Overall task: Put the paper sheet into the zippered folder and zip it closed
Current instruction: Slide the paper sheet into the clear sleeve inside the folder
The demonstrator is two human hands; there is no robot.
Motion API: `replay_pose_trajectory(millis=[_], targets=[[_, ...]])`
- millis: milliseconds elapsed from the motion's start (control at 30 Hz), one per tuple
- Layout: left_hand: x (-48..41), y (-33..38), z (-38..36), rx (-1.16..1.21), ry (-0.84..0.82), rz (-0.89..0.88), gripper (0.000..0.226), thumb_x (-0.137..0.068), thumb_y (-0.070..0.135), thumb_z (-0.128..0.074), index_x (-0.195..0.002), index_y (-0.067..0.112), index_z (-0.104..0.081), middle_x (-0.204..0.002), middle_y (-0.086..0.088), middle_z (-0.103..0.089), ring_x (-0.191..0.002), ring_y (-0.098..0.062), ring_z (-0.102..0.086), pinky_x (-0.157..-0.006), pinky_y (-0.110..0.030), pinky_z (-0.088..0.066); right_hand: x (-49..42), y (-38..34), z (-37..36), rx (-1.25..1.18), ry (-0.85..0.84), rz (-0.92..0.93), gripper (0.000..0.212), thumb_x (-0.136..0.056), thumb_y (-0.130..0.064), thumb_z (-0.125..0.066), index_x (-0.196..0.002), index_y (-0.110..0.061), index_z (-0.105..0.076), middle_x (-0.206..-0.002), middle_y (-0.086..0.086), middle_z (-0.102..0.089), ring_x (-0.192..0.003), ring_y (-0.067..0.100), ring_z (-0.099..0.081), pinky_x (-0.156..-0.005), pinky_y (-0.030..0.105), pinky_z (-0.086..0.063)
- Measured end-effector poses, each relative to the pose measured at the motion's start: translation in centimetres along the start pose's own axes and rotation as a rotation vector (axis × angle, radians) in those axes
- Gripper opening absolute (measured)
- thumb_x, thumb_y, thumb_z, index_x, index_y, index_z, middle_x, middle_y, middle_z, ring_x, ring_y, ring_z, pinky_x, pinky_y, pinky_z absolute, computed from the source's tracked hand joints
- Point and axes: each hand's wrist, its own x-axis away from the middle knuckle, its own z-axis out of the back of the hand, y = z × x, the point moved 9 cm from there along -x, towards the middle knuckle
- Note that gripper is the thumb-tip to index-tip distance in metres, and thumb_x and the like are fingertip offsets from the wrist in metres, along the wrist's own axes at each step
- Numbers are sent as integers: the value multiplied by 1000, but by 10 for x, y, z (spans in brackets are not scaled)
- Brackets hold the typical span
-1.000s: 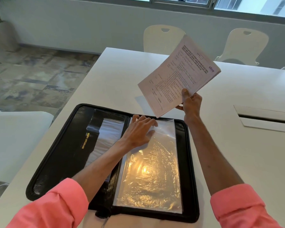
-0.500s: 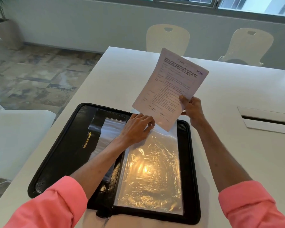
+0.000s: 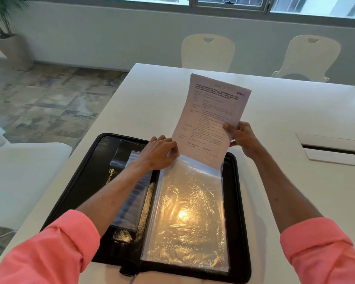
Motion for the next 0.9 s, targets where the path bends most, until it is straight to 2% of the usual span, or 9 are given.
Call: replay_pose_trajectory(millis=[100, 200, 400, 567, 800, 900], targets=[[-1, -11, 5, -51, -21, -4, 27, -110, 33, -47, -120, 24, -70, -129, 0, -67, -114, -20, -61, -106, -44, -48, -3, 0, 1, -4, -13, 7, 31, -111, -23, -64, -136, -6, -70, -112, 11, -82, -93, 27, -82, -64, 38, -68], [-2, -18, 9, -65, -33, -8, 23, -110, 28, -49, -119, 26, -70, -132, 1, -63, -117, -20, -60, -105, -42, -47, -6, 2, 2, -13, -17, -9, 32, -110, -23, -65, -137, -6, -70, -114, 12, -81, -94, 28, -82, -65, 37, -68], [1, -20, 9, -45, -18, -21, 24, -113, 30, -52, -129, 19, -66, -133, 0, -59, -112, -19, -62, -100, -37, -50, -6, 7, -2, 12, -92, -19, 23, -111, -22, -63, -129, -12, -73, -112, 13, -82, -95, 28, -81, -68, 37, -68], [3, -21, 7, -54, -12, -33, 26, -114, 30, -52, -134, 18, -63, -139, -2, -57, -115, -18, -60, -102, -36, -50, -8, 9, -5, 18, -114, -46, 15, -110, -23, -64, -120, -21, -75, -107, 7, -84, -93, 24, -82, -67, 34, -68], [3, -23, 9, -52, 0, -60, 25, -114, 33, -49, -133, 21, -61, -135, -1, -56, -112, -17, -57, -100, -36, -48, -16, 11, -8, 15, -138, -41, 23, -109, -25, -67, -129, -14, -74, -115, 9, -84, -101, 26, -83, -74, 41, -69], [2, -26, 9, -47, -12, -66, 25, -115, 34, -48, -133, 23, -61, -135, -1, -56, -111, -18, -58, -100, -38, -49, -17, 12, -10, 20, -191, -45, 20, -108, -25, -68, -125, -17, -75, -113, 6, -85, -101, 25, -83, -73, 38, -70]])
